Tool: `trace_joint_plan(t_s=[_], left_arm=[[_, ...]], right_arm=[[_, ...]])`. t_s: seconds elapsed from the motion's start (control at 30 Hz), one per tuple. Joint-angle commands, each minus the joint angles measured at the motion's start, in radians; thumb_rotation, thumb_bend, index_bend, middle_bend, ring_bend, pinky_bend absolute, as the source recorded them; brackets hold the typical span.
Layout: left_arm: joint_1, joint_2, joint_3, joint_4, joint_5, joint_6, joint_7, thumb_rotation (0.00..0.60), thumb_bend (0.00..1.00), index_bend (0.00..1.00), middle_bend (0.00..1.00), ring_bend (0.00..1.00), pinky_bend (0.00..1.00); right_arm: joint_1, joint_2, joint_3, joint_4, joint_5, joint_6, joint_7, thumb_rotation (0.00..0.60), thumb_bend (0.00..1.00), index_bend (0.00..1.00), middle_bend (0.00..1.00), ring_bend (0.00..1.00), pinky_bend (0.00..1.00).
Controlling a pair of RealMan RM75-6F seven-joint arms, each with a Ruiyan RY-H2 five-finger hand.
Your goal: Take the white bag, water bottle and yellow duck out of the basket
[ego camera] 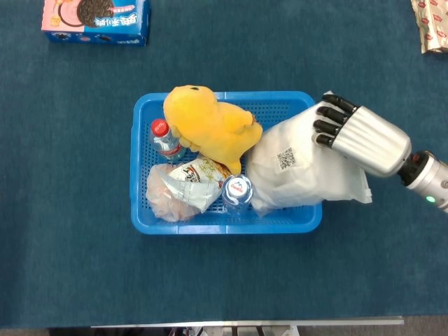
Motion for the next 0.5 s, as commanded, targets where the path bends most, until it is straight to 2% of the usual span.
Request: trace_joint_plan(t_s=[0.03,0.13,0.27,0.5], left_arm=[[0.001,0.0,0.0,0.001,0.0,0.0,-0.001,0.6,0.17,0.48,0.34,0.25,0.46],[0.002,-0.001,0.0,0.001,0.0,0.0,-0.001,0.6,0.17,0.48,0.34,0.25,0.46],[0.002,-0.002,0.0,0.003,0.0,-0.002,0.0,0.6,0.17,0.48,0.34,0.25,0.46],[0.002,-0.004,-0.001,0.005,-0.002,-0.004,-0.001,0.6,0.17,0.48,0.34,0.25,0.46]], right_arm=[[-0.001,-0.05,0.003,0.065,0.003,0.067,0.032,0.6,0.0,0.79,0.72,0.53,0.34],[-0.004,-0.08,0.007,0.108,0.007,0.12,0.06,0.6,0.01,0.89,0.8,0.61,0.39],[-0.008,-0.107,0.012,0.152,0.013,0.178,0.086,0.6,0.08,0.98,0.87,0.67,0.44],[-0.012,-0.111,0.019,0.172,0.037,0.23,0.109,0.6,0.12,0.99,0.91,0.71,0.46]])
